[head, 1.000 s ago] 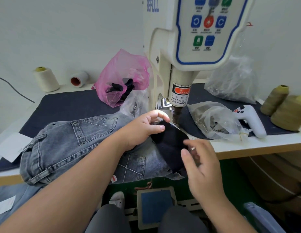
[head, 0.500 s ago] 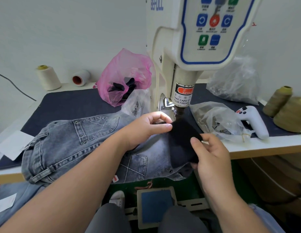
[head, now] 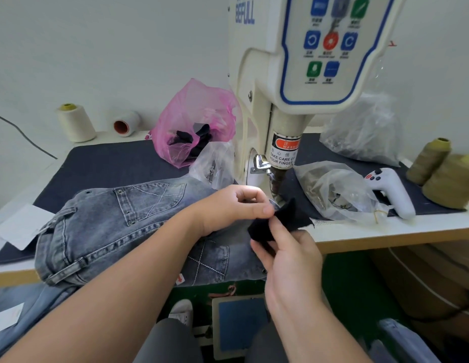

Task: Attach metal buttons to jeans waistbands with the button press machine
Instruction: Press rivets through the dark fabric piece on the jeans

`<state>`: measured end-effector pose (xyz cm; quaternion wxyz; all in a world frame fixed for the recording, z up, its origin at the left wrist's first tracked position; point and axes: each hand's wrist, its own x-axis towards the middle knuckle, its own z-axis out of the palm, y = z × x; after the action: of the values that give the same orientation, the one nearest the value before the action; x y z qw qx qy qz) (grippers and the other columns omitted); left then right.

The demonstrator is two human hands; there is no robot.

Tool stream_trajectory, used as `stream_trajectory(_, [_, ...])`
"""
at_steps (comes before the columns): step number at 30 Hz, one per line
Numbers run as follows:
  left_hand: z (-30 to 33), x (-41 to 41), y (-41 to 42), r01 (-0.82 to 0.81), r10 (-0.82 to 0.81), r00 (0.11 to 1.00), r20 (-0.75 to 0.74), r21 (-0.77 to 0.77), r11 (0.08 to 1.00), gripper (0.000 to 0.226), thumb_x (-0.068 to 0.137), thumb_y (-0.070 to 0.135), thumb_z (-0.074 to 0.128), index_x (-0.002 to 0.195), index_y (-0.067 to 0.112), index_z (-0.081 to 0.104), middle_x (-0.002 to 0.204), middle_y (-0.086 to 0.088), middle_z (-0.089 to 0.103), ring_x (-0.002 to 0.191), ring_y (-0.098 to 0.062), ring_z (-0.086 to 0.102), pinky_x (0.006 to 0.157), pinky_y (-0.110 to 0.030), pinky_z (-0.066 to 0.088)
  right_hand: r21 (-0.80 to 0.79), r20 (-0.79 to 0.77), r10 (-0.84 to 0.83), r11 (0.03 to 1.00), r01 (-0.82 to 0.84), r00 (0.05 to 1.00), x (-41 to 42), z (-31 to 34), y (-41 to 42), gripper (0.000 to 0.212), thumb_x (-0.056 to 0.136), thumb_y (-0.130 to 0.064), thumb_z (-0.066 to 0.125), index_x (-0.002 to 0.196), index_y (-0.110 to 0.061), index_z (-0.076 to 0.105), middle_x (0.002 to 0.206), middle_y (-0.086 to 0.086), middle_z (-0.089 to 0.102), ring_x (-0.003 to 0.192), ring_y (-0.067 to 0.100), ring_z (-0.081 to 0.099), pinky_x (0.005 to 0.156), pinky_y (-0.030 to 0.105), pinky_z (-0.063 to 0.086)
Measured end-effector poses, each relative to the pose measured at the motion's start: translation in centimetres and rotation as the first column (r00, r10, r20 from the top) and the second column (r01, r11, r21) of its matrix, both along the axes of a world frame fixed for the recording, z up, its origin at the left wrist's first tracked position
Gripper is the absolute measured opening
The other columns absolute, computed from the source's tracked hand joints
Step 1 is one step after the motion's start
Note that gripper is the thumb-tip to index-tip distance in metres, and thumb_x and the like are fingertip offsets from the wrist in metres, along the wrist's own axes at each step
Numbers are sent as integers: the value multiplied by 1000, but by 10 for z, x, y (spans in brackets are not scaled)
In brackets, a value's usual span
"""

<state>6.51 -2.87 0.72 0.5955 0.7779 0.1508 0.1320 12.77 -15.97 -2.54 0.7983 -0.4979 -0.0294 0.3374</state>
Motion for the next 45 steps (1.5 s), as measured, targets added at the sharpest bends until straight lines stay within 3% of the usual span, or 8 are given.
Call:
stream_trajectory(7, [4,-7,6,91,-90,994,-59,25,996,39,61,32,83,98,31,70,101,10,68,98,-6,64,86,-18,50,-346,280,80,938,23,957,-4,5,15,42,90,-36,65,53,-19,56,48,-3,43,55,20,44,53,33,37])
stream_trajectory(17, [1,-4,11,-116,117,993,6,-31,993,26,96,8,60,91,27,78,101,-7,76,91,-12,71,80,-19,54,-336,170,303,912,-234,938,7,2,-10,39,97,-33,60,68,-9,70,54,0,47,39,9,35,47,28,33])
stream_trajectory(21, [6,-3,11,-102,103,994,-22,61,993,21,94,8,64,94,25,77,102,-5,76,95,-13,71,89,-21,54,-471,596,352,881,-41,722,30,13,-32,28,89,-43,61,72,-23,71,53,-9,55,48,3,48,57,32,42])
stream_trajectory(23, [10,-2,10,-69,75,996,-51,115,991,20,92,10,67,94,28,77,99,7,76,95,-5,69,84,-13,50,-402,798,285,908,116,532,45,23,-32,8,87,-39,63,83,-31,64,78,-13,57,74,3,54,70,34,47])
stream_trajectory(27, [17,2,9,-34,48,996,-73,190,981,18,90,12,70,94,29,76,101,14,73,100,0,65,86,-8,45,-522,840,473,839,156,264,60,30,-12,12,91,-29,66,102,-24,69,103,-9,53,102,12,51,87,26,42])
stream_trajectory(32, [13,-2,13,-70,83,995,-52,215,974,16,90,14,72,102,25,74,107,11,72,101,2,65,83,-5,43,-497,788,424,866,55,446,59,6,-10,20,95,-25,62,75,-22,61,70,-4,60,68,8,57,53,14,37])
stream_trajectory(37, [7,0,16,-86,97,992,-81,127,988,12,95,16,65,104,17,72,104,5,76,101,-6,69,89,-13,49,-445,694,344,896,2,632,56,-13,-13,18,98,-20,59,81,-19,62,76,4,64,75,21,62,63,31,46])
stream_trajectory(45, [5,3,15,-183,190,981,-36,147,972,17,91,4,64,84,20,62,56,18,54,54,5,49,57,-4,38,-451,719,411,889,-73,561,69,-5,-8,16,97,-20,61,89,-32,67,85,-10,70,85,8,65,73,28,51])
